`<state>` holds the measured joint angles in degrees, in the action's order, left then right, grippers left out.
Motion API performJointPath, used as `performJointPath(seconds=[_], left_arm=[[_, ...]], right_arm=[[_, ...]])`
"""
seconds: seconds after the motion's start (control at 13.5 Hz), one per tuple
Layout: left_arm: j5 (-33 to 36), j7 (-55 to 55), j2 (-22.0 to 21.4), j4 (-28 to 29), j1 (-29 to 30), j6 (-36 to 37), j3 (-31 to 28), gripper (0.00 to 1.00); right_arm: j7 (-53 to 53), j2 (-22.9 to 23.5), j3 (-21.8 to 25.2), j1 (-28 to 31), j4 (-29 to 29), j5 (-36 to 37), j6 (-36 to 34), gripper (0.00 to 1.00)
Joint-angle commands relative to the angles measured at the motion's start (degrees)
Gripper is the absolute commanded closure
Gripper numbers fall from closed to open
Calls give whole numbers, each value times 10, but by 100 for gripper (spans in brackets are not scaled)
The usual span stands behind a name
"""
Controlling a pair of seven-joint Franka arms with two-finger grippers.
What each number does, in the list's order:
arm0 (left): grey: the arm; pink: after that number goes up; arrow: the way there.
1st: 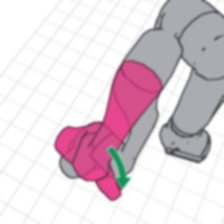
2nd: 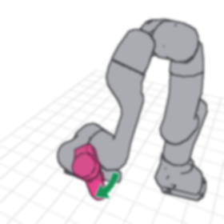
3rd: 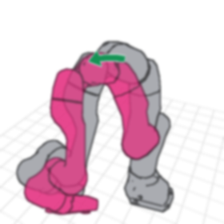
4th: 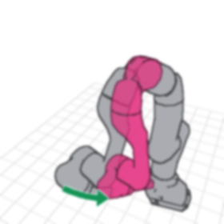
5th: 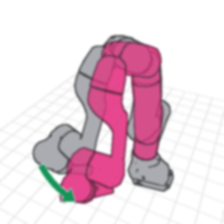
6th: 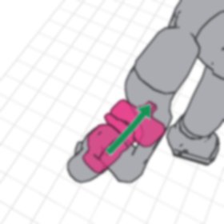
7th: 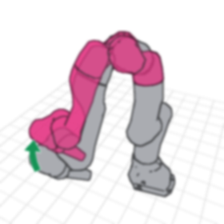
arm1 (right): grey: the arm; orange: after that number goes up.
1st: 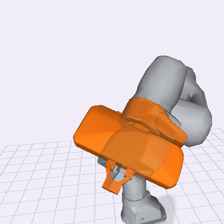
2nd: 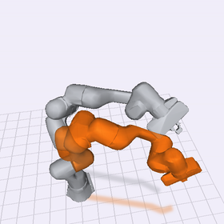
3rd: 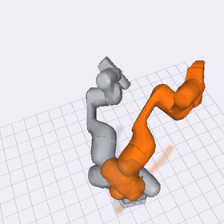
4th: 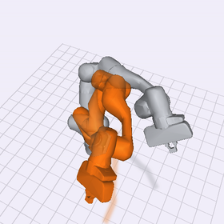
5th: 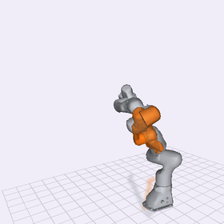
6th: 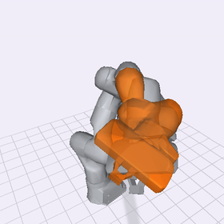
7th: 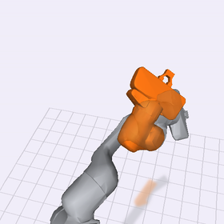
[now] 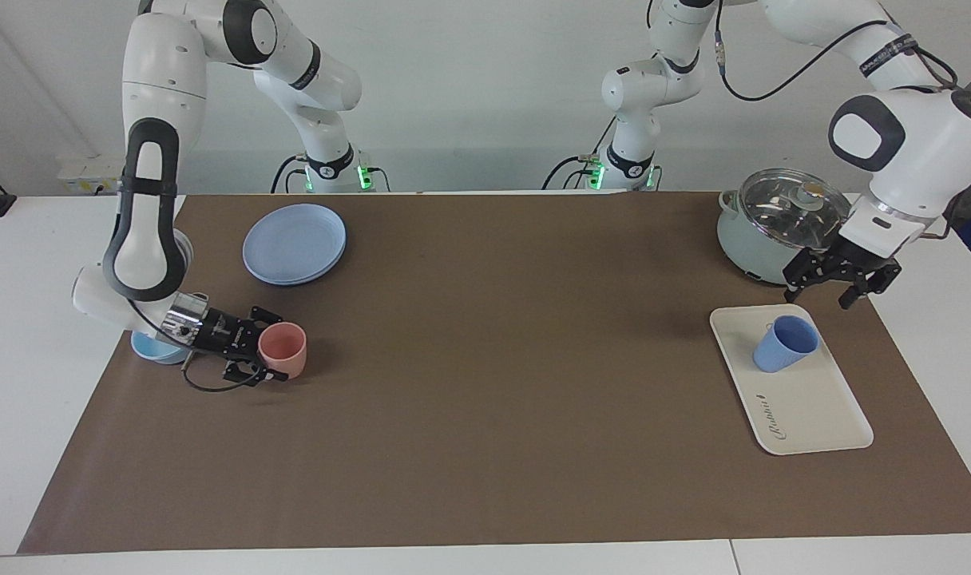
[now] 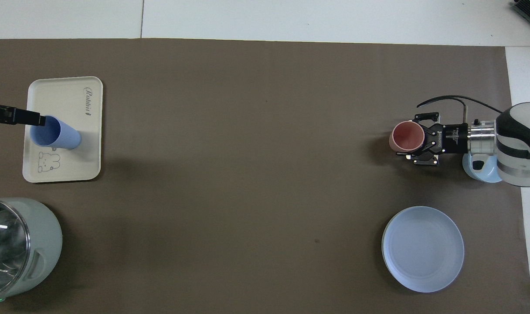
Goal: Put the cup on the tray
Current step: 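Open both grippers and draw them back from the cups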
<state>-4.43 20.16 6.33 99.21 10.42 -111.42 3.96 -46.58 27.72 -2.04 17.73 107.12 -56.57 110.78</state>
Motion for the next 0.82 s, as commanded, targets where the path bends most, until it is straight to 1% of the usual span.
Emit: performJointPath(seconds=[0.0, 0.22, 0.37, 0.45, 0.52, 0.59, 0.67, 0.74], left_arm=[[39, -40, -49, 19, -57, 66, -6, 0], [49, -105, -75, 17, -117, 119, -5, 0], [57, -145, -91, 6, -138, 159, -2, 0], [56, -154, -95, -14, -138, 180, 1, 0], [53, -153, -93, -48, -138, 213, 7, 0], [50, -153, -85, -84, -136, 242, 8, 0], [48, -152, -81, -115, -133, 261, 8, 0], [36, -153, -73, -131, -129, 270, 6, 0]], right_arm=[[31, -11, -2, 14, 13, 7, 6, 2], [60, -11, -2, 32, 12, 37, 7, 2], [87, -11, -2, 47, 11, 59, 7, 2], [97, -11, -2, 56, 9, 71, 8, 2], [115, -15, -1, 59, 9, 87, 8, 2], [148, -30, 2, 61, 10, 116, 8, 2], [190, -49, 2, 59, 9, 160, 8, 2], [209, -69, 2, 55, 8, 202, 9, 2]])
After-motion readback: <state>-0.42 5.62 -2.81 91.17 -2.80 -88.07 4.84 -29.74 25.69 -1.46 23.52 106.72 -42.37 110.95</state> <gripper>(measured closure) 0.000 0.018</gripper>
